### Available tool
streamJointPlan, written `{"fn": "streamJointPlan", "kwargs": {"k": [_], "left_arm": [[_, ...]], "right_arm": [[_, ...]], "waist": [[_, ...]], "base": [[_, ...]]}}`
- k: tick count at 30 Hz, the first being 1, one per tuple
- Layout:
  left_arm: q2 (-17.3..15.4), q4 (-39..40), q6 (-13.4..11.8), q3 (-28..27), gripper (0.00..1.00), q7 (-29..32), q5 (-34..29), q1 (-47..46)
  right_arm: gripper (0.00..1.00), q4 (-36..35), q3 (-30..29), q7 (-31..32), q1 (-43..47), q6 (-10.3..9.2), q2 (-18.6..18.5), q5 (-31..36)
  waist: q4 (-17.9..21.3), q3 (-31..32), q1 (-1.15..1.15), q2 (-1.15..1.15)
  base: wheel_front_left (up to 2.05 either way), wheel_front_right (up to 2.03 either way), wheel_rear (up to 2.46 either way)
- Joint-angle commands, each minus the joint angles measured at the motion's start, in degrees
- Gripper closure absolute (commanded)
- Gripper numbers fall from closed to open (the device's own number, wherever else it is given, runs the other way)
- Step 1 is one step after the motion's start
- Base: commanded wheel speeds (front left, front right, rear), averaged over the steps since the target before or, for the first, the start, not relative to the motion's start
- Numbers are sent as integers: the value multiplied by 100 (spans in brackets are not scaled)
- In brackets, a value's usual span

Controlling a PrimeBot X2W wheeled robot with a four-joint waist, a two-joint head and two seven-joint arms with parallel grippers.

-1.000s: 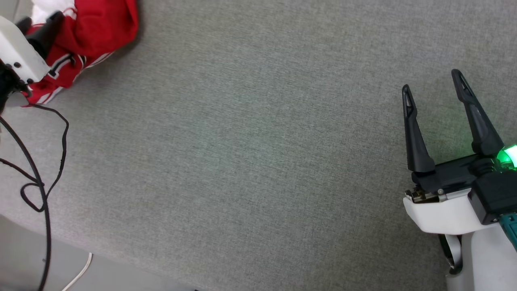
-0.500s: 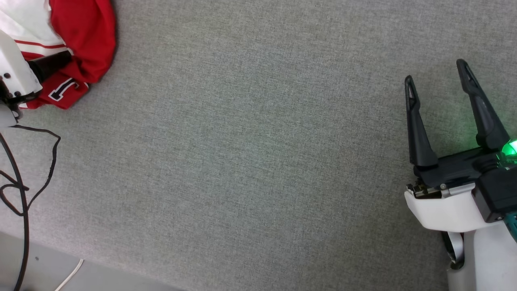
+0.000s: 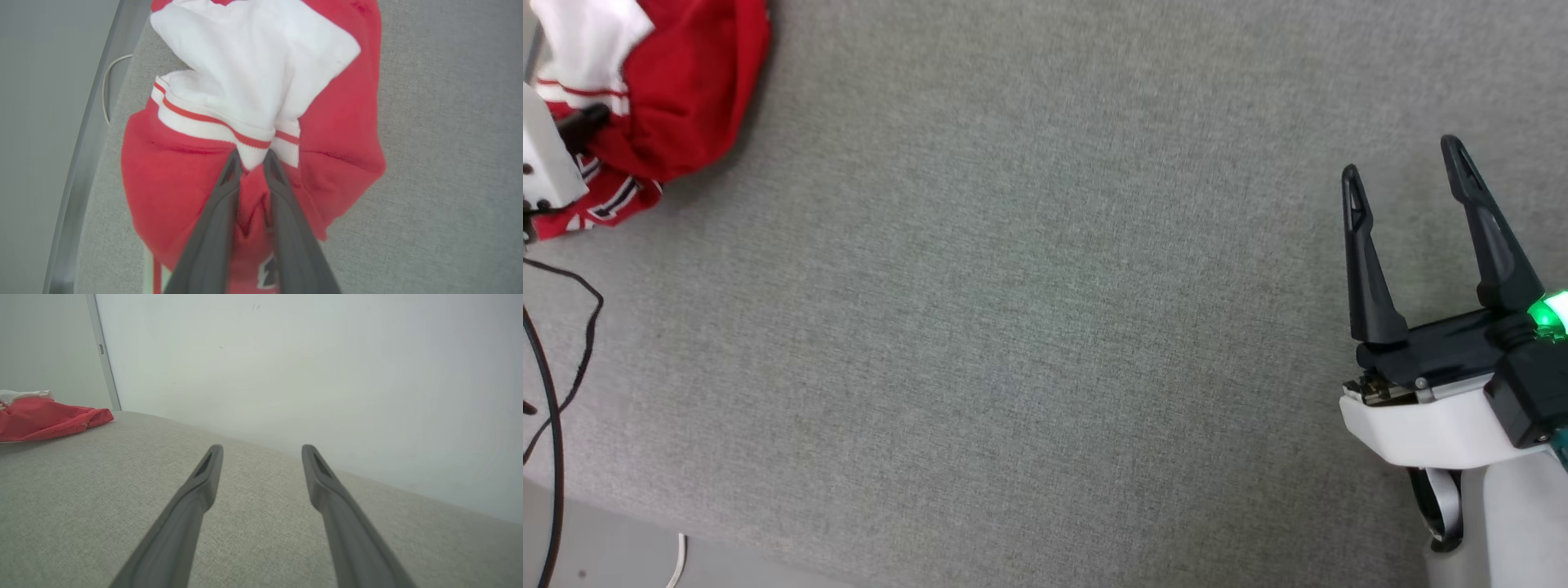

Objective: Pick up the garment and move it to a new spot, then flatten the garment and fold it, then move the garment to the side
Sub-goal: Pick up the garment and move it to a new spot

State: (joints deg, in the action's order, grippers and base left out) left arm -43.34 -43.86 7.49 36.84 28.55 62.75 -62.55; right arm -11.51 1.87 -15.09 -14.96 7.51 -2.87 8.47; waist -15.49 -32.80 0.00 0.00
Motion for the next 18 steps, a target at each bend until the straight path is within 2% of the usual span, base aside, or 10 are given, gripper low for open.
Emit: {"fn": "streamJointPlan", "kwargs": {"k": [1,5,11,17,18], "left_arm": [[-30,107,-14,79,100,-83,-6,-93],[-257,475,-14,444,100,-307,-116,-236],[-359,1107,-14,1046,100,-553,-285,-556],[-161,1665,-14,1650,100,-671,-511,-886],[-13,1923,-14,1930,100,-709,-602,-1052]], "right_arm": [[0,13,-21,-12,90,-4,-1,-75],[0,94,-53,-12,198,-4,0,-247],[0,177,-74,-12,333,-4,0,-495],[0,229,-49,-12,437,-4,1,-735],[0,237,-63,-12,445,-4,1,-799]], "waist": [[21,314,0,0],[40,670,0,0],[139,1090,0,0],[370,1396,0,0],[537,1477,0,0]], "base": [[0,0,0],[0,0,0],[0,0,0],[0,0,0],[0,0,0]]}}
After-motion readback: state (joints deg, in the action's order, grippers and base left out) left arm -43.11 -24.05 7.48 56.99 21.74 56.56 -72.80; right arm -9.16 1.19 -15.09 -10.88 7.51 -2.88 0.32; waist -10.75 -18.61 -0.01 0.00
